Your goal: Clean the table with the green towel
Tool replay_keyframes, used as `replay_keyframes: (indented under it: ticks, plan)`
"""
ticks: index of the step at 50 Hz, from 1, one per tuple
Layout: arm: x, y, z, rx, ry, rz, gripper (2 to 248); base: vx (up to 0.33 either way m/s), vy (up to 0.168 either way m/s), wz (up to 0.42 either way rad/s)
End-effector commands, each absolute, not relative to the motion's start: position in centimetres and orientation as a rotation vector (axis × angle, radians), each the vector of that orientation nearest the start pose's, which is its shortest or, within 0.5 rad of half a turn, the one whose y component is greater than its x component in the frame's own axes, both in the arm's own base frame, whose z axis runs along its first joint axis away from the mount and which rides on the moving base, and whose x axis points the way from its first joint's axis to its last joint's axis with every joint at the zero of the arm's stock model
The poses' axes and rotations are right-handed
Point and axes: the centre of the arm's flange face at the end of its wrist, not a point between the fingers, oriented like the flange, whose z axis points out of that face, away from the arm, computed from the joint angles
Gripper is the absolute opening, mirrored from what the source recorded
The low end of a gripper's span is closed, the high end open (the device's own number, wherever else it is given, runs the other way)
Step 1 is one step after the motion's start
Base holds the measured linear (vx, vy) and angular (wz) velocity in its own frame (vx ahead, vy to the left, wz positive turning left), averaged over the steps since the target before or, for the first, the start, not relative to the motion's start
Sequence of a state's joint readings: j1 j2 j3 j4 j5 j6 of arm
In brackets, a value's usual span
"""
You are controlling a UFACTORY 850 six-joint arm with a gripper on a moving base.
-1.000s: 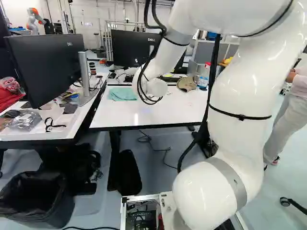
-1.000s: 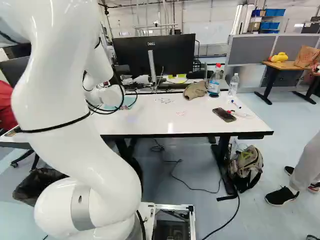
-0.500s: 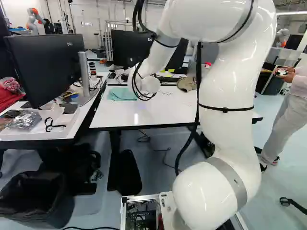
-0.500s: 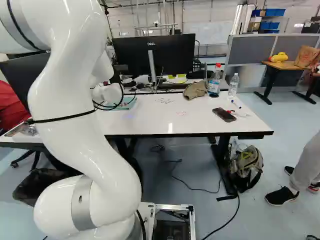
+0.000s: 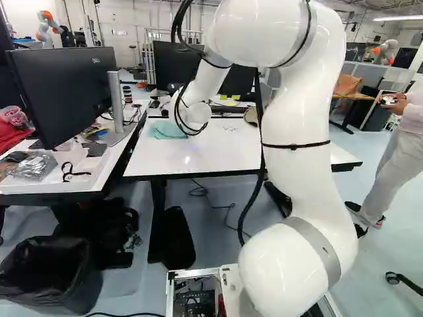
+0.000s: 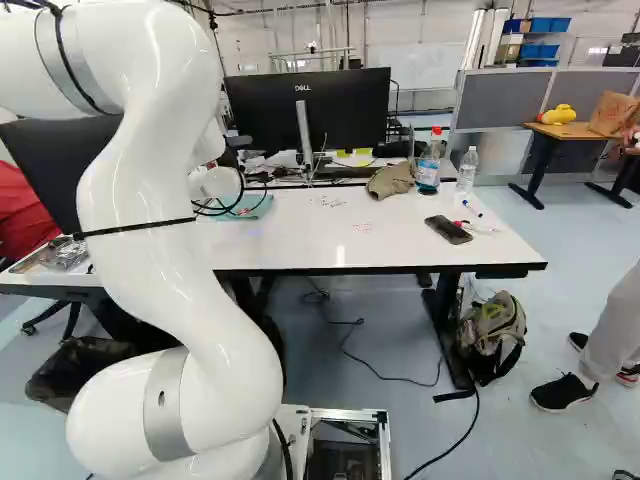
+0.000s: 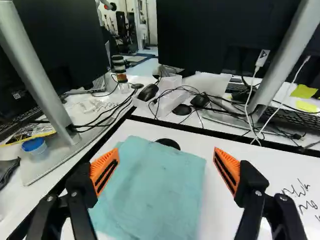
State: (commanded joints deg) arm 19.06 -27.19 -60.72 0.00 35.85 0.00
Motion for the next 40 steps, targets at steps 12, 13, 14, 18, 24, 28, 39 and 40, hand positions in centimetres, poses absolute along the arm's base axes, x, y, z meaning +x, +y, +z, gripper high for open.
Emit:
replay_keyframes:
  ticks: [12,13,14,18,24,28,39,40]
  plan:
    - [59.4,21.5,39.7,-2.481,-0.436,-1.550,247,0.000,0.000,0.000]
    - [59.5,21.6,39.6,-2.487,-0.438,-1.541,247,0.000,0.000,0.000]
    - [59.5,21.7,39.5,-2.494,-0.441,-1.531,247,0.000,0.000,0.000]
    - [59.7,22.0,39.2,-2.519,-0.450,-1.493,247,0.000,0.000,0.000]
    - [59.9,22.5,38.7,-2.556,-0.464,-1.433,247,0.000,0.000,0.000]
    - [60.0,22.8,38.4,-2.579,-0.472,-1.395,247,0.000,0.000,0.000]
    - [59.9,22.8,37.7,-2.648,-0.488,-1.284,247,0.000,0.000,0.000]
    - [59.9,22.8,37.6,-2.654,-0.489,-1.275,247,0.000,0.000,0.000]
